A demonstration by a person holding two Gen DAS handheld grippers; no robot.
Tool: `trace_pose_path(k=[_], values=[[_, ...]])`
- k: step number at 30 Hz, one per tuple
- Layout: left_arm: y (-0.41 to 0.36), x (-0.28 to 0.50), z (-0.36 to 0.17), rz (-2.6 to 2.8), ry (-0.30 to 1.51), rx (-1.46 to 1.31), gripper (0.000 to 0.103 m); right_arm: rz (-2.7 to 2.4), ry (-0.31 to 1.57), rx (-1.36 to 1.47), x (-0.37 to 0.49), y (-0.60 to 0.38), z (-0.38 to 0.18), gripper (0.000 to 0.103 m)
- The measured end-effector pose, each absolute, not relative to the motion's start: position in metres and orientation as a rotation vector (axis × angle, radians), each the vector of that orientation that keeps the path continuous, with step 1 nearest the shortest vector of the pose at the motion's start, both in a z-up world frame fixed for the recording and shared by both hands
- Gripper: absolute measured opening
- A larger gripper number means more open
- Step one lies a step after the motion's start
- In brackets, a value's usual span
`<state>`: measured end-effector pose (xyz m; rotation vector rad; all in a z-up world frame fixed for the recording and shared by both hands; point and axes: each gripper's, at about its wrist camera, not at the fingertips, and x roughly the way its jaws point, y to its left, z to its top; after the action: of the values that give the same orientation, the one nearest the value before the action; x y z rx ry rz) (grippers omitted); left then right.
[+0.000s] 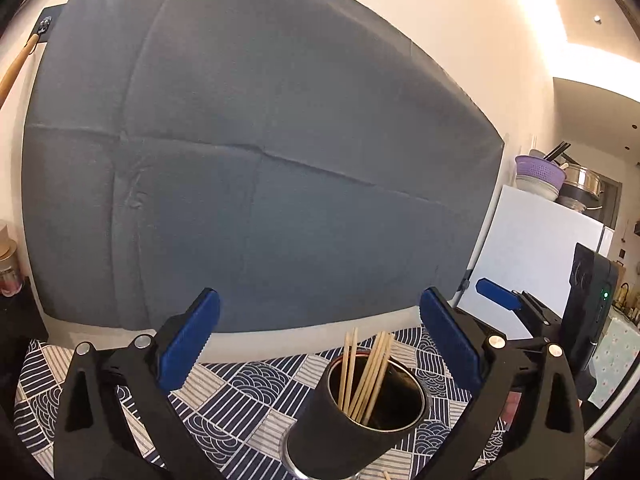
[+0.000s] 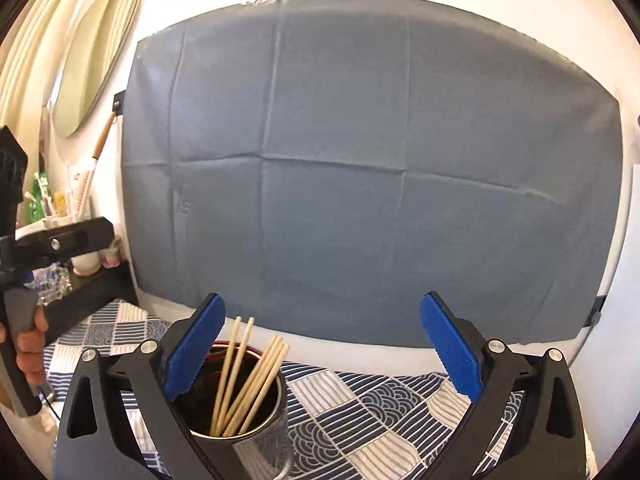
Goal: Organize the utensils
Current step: 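Withdraw both open tools from the cup toward the loose chopsticks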
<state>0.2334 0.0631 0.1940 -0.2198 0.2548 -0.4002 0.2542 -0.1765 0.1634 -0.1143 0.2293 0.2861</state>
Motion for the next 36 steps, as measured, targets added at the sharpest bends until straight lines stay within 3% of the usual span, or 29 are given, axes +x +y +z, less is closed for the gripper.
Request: trace_pose_path(k=[9,17,27,36], values=[[0.053,0.221,0.201,-0.375,0.325,-0.125,0.097,0.349,0.357,-0.015,0.248,-0.195,0.168,0.095],[0.038,0.208,0.185,-0.309,0.449,-0.067,0.097,0.388,0.618,0.159,0.239,-0.212,0.120,0.095],[0.022,0.173,0.133,-0.353,0.619,-0.056,0.097,0.274,0.870,-0.063,0.185,-0.212,0.026,0.095],[-0.002,0.153,0.061,-0.409,0.761,-0.033,0.097,0.349,0.878,-0.233,0.120,-0.190,-0.017,0.095]])
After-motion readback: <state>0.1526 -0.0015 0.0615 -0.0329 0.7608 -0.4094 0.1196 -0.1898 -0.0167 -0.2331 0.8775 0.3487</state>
